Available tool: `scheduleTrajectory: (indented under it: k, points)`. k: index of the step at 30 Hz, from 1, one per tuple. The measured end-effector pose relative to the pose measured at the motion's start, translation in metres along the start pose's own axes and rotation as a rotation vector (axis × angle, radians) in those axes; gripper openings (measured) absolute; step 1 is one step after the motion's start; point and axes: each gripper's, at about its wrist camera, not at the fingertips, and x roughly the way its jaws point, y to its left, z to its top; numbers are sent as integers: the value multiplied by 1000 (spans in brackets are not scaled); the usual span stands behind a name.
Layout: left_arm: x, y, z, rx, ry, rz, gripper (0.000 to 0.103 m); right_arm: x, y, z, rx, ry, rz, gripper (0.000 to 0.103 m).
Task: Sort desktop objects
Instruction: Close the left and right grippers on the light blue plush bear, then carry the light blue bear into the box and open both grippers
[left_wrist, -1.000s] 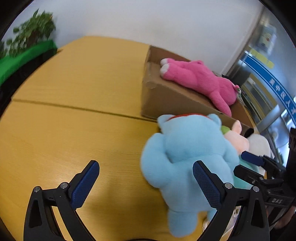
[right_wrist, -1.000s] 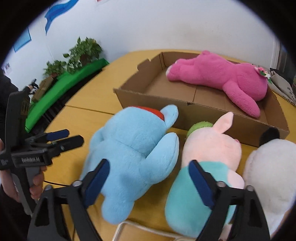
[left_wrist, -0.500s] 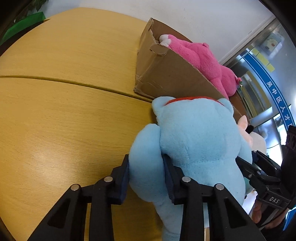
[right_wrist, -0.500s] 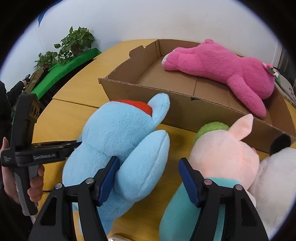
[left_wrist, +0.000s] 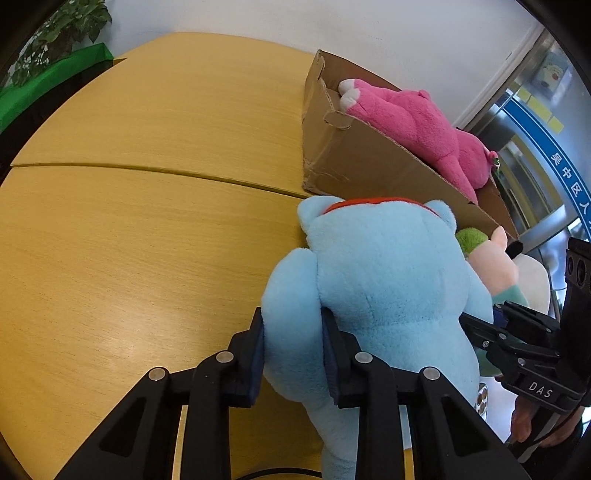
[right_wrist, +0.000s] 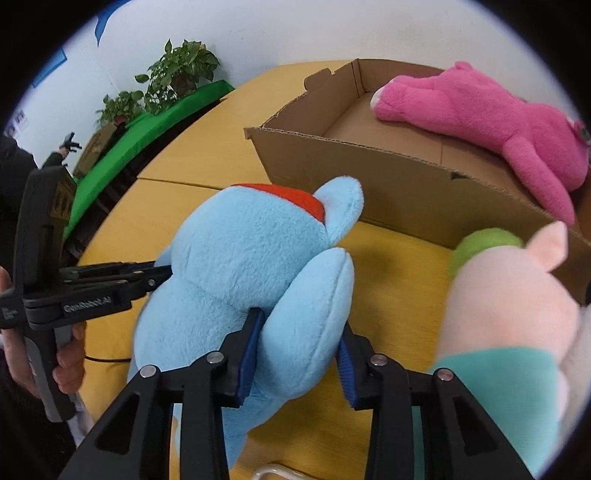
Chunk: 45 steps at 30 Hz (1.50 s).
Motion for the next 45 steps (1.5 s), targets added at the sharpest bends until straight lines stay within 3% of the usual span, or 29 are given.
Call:
scheduleTrajectory:
  k: [6, 10, 16, 19, 21, 25, 28, 32, 34, 38, 41, 43, 45]
  points:
    - [-17, -13, 8, 25, -32, 52, 23, -9, -8, -1, 28, -57, 40, 24]
    - [-54, -41, 36, 74, -139, 52, 23, -44, -17, 15, 42, -181, 71, 24]
    - [-99, -106, 123, 246, -321, 70, 23, -102, -34, 75, 1, -380, 34, 24]
    - [-94, -134, 172, 324, -362, 112, 23, -121, -46, 112, -23, -458, -8, 24]
    - [-74, -138, 195, 343, -339, 122, 23, -121, -60, 138, -20, -480, -31, 24]
    - [-6, -126, 229, 325, -213, 123, 22, -79, -96, 175, 8, -420, -90, 24]
    - [55, -99, 239, 269, -90, 120, 22, -27, -119, 182, 37, -299, -92, 24]
    - [109, -67, 232, 241, 22, 158, 22, 48, -134, 173, 86, -101, -80, 24]
    - [115, -55, 229, 231, 22, 168, 22, 65, -132, 171, 97, -47, -61, 24]
    - [111, -44, 232, 194, -7, 188, 23, 70, -119, 179, 55, -41, -68, 26]
    - [118, -38, 229, 222, -8, 232, 28, 73, -120, 178, 77, -29, -55, 28]
    - [119, -47, 225, 235, -19, 229, 31, 67, -122, 176, 86, -33, -63, 36]
    - [114, -52, 221, 233, -27, 219, 35, 58, -127, 169, 92, -47, -95, 57]
